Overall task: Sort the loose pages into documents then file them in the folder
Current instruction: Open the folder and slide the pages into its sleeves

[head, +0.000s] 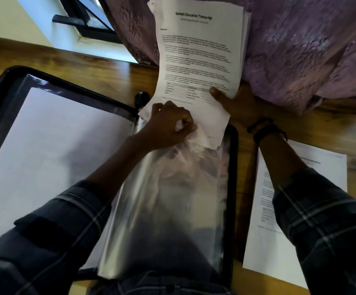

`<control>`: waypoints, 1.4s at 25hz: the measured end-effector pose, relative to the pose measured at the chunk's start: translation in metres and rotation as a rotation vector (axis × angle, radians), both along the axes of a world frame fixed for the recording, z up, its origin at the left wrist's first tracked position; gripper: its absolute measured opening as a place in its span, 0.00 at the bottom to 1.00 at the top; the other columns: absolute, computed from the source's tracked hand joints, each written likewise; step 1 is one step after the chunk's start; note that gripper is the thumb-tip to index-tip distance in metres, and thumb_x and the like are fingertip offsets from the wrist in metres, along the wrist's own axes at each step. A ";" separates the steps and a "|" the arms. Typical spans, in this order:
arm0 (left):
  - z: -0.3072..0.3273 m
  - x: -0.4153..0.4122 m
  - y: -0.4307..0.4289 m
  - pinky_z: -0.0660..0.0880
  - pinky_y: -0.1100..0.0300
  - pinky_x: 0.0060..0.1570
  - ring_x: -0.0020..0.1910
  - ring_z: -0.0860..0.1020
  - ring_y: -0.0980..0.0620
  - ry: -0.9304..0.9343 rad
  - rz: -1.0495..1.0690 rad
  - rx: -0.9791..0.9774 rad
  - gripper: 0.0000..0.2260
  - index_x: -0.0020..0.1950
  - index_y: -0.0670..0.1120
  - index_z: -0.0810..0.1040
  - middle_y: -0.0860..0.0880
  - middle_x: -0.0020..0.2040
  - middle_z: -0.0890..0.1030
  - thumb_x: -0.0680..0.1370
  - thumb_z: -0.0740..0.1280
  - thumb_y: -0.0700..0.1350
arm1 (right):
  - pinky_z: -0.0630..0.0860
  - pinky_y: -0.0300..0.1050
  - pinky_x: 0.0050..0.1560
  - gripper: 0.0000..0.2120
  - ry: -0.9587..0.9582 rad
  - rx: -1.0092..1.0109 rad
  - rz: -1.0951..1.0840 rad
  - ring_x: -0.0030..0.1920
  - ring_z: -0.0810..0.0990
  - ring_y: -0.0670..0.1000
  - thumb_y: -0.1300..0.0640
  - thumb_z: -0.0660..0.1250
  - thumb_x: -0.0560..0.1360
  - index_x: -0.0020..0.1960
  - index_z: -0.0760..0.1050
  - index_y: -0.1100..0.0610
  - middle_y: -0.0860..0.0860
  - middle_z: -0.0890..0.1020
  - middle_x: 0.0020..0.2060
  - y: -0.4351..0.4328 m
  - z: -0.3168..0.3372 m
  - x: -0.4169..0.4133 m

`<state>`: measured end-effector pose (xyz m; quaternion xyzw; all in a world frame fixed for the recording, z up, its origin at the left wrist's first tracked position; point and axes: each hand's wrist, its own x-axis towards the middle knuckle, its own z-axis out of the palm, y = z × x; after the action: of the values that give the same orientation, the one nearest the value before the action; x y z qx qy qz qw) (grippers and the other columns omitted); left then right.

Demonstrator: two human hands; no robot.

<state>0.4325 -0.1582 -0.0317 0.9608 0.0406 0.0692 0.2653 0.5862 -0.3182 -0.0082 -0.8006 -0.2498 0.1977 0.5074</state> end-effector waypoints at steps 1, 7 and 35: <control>-0.002 0.006 -0.008 0.62 0.53 0.53 0.51 0.75 0.48 -0.021 -0.020 -0.007 0.14 0.44 0.47 0.79 0.53 0.43 0.81 0.75 0.62 0.57 | 0.76 0.35 0.58 0.19 -0.006 -0.007 0.000 0.59 0.79 0.43 0.52 0.70 0.76 0.65 0.76 0.56 0.49 0.80 0.61 0.000 -0.001 -0.003; -0.017 0.011 -0.014 0.61 0.56 0.46 0.46 0.75 0.46 -0.041 -0.019 0.006 0.10 0.47 0.45 0.77 0.48 0.45 0.80 0.78 0.62 0.50 | 0.73 0.27 0.56 0.20 0.041 -0.099 0.058 0.56 0.76 0.39 0.56 0.71 0.76 0.66 0.74 0.56 0.48 0.78 0.62 -0.012 -0.003 -0.005; -0.016 -0.012 0.022 0.63 0.46 0.60 0.53 0.75 0.42 -0.012 -0.027 0.122 0.15 0.44 0.46 0.79 0.48 0.46 0.79 0.76 0.60 0.56 | 0.79 0.48 0.58 0.29 0.513 0.126 0.087 0.60 0.81 0.52 0.57 0.76 0.69 0.69 0.72 0.59 0.54 0.81 0.61 -0.023 -0.022 0.009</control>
<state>0.4203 -0.1361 -0.0472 0.9752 0.0217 0.0739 0.2074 0.5955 -0.3409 -0.0303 -0.6795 -0.1590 0.3999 0.5942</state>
